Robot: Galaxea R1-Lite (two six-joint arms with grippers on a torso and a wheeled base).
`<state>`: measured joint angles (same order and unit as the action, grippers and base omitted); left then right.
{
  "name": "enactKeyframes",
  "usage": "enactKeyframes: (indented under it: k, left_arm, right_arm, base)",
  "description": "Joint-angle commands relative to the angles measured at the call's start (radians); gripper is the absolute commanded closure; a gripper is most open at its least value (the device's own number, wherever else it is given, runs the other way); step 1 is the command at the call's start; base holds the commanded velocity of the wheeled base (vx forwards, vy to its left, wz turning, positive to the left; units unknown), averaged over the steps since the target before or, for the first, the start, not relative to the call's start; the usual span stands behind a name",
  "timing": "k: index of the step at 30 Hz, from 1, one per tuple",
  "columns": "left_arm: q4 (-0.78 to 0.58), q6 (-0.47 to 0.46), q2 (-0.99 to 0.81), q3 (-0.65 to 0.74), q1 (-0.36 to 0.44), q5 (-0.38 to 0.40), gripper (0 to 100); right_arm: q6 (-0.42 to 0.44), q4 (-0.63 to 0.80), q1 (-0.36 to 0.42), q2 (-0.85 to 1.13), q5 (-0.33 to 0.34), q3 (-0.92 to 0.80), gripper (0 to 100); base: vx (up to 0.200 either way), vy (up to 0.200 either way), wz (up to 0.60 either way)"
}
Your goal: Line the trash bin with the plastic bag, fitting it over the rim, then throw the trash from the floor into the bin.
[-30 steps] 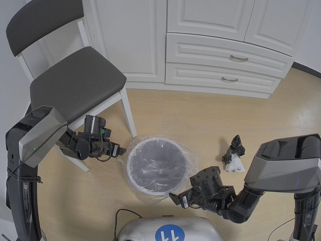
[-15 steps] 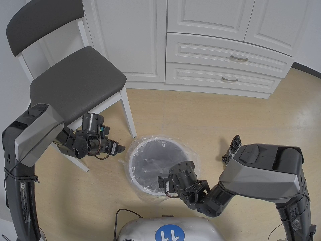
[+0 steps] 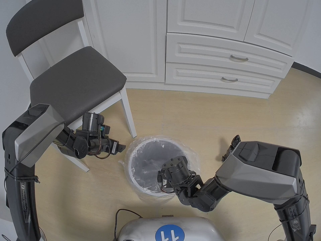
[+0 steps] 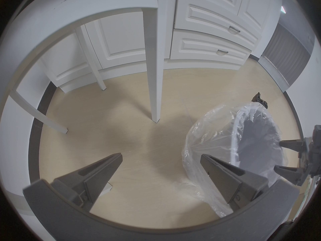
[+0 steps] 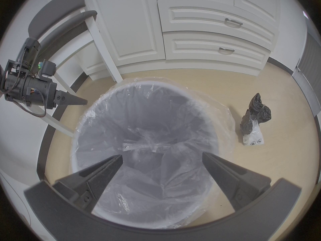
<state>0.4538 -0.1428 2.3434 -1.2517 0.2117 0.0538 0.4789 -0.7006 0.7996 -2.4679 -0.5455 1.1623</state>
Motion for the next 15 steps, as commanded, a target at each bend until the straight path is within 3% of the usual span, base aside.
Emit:
enactKeyframes:
  k: [1, 8, 15]
  left_arm:
    - [0.002, -0.001, 0.001, 0.0, 0.0, -0.002, 0]
    - [0.002, 0.0, -0.001, 0.0, 0.0, -0.002, 0]
    - [0.002, 0.002, 0.001, -0.006, 0.0, -0.003, 0]
  right_arm:
    - [-0.005, 0.003, 0.013, 0.033, -0.005, -0.021, 0]
    - [-0.011, 0.135, 0.021, 0.115, -0.019, -0.039, 0]
    - [-0.013, 0.156, -0.028, 0.064, -0.057, 0.03, 0]
  base:
    - [0.0, 0.0, 0.0]
    - [0.0, 0.0, 0.0]
    - [0.0, 0.0, 0.0]
